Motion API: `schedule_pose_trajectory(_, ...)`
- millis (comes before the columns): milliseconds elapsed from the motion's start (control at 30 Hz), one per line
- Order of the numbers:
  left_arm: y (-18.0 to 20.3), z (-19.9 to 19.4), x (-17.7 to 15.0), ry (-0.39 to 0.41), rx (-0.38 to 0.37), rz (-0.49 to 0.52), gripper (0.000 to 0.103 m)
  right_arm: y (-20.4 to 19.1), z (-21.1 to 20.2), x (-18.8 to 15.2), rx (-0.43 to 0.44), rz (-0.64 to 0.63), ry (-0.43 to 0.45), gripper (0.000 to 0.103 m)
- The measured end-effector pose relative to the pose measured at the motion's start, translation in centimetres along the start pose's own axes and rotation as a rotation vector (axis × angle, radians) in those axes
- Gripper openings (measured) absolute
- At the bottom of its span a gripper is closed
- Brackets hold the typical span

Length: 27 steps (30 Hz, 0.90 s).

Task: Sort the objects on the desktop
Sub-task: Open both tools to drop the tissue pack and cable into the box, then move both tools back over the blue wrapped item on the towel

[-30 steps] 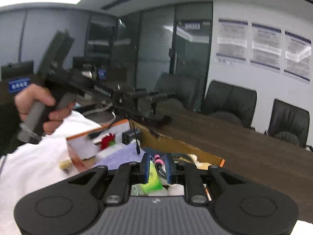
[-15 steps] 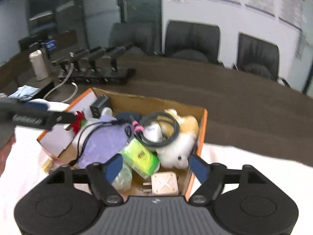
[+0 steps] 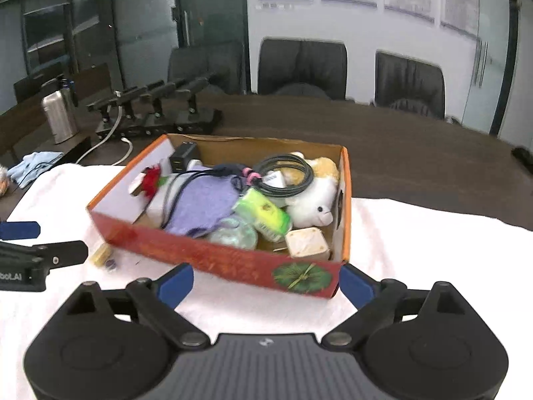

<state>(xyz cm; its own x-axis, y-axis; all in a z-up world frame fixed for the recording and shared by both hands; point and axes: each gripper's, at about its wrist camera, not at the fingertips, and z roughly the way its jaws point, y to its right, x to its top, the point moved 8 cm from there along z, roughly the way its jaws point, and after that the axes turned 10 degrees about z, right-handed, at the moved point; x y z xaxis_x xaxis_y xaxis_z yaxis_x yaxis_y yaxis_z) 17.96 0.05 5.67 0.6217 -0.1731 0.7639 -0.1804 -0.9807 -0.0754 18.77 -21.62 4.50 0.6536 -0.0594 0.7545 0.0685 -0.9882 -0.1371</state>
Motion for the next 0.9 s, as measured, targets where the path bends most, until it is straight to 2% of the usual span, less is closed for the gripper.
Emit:
schedule_pose_trajectory(200,1.0,-4.1,-6.1,0.089,0.000,0.004,0.103,-2.8,-3.5,-5.3,0.071,-0.006,0.086,0.099)
schedule_pose_trajectory(300,1.3,-4.8,-10.3,0.066,0.001,-0.025,0.103,-3.3,-4.9,-8.5,0.111,0.001,0.103,0.099)
schedule_pose_trajectory(433,1.7,-5.9,-14.1,0.057,0.024,-0.045,0.103,-3.4,-5.5,-12.4,0.105,0.019,0.102,0.099)
schedule_pose_trajectory(667,2.9,-6.2,-17.2,0.049,0.011,-0.011,0.103,-3.7,-6.0,-17.3,0.070,-0.035,0.090,0.099)
schedule_pose_trajectory(733,2.9,-5.4,-17.8,0.012,0.028,-0.003,0.103,-3.8,-5.8,-17.8,0.055,-0.044,0.081,0.099)
schedule_pose_trajectory(900,2.9,-5.5,-17.9,0.015,0.031,-0.003,0.103,-3.5,-5.4,-17.8,0.075,-0.019,0.056,0.099)
